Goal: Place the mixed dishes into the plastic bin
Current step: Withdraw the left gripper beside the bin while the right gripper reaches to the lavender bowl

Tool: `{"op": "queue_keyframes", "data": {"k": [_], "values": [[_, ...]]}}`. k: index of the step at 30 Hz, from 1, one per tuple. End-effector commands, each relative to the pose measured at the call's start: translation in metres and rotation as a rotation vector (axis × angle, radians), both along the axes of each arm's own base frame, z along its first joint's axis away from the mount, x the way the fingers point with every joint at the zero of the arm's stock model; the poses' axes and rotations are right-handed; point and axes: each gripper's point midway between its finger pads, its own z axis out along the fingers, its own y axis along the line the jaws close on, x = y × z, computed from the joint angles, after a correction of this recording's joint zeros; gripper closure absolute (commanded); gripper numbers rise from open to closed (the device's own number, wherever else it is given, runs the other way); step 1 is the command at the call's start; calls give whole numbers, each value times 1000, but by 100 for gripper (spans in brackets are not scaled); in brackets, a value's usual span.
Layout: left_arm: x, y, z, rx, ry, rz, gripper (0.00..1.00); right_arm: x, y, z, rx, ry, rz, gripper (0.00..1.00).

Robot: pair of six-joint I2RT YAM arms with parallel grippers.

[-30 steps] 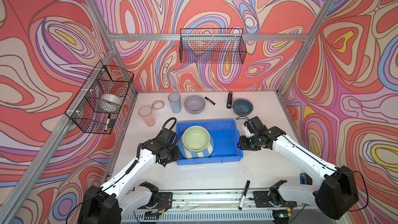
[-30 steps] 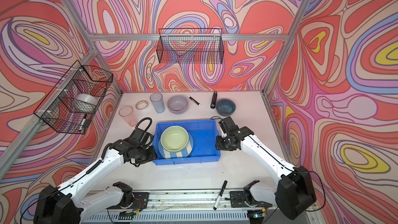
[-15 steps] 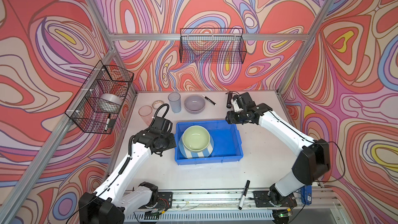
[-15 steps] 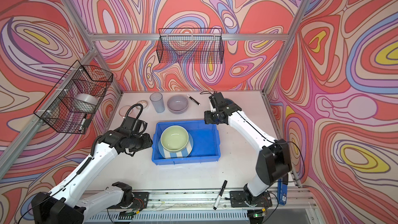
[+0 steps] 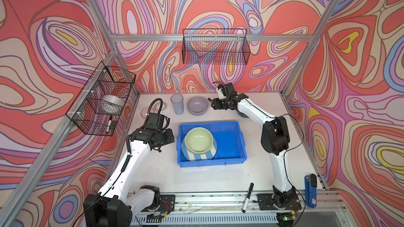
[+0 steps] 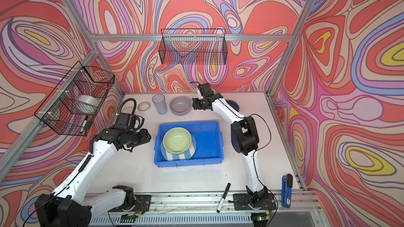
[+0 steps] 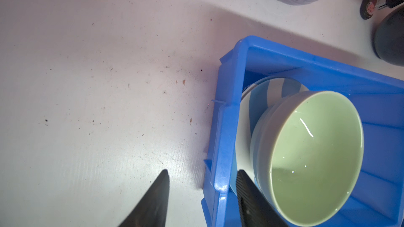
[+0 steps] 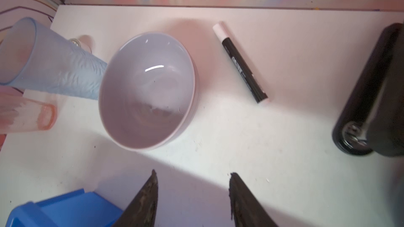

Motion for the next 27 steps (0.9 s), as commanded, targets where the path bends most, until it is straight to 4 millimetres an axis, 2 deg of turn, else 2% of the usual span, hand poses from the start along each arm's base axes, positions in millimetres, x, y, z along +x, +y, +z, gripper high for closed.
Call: {"op": "queue_keyframes", "data": {"k": [1,7,20,23,27], "values": [[4,2,9,-3,-48,-6,46,15,12,-12,32,0,21,47],[3,7,11,-21,-68,14,46,29,25,-35,74,0,34,49],[5,7,11,-47,-68,19,45,39,38,-80,76,73,32,52],[5,7,12,-50,-70,20,45,41,38,-90,68,93,26,57],[5,7,11,-58,-67,23,45,40,36,-95,56,112,16,67]]}}
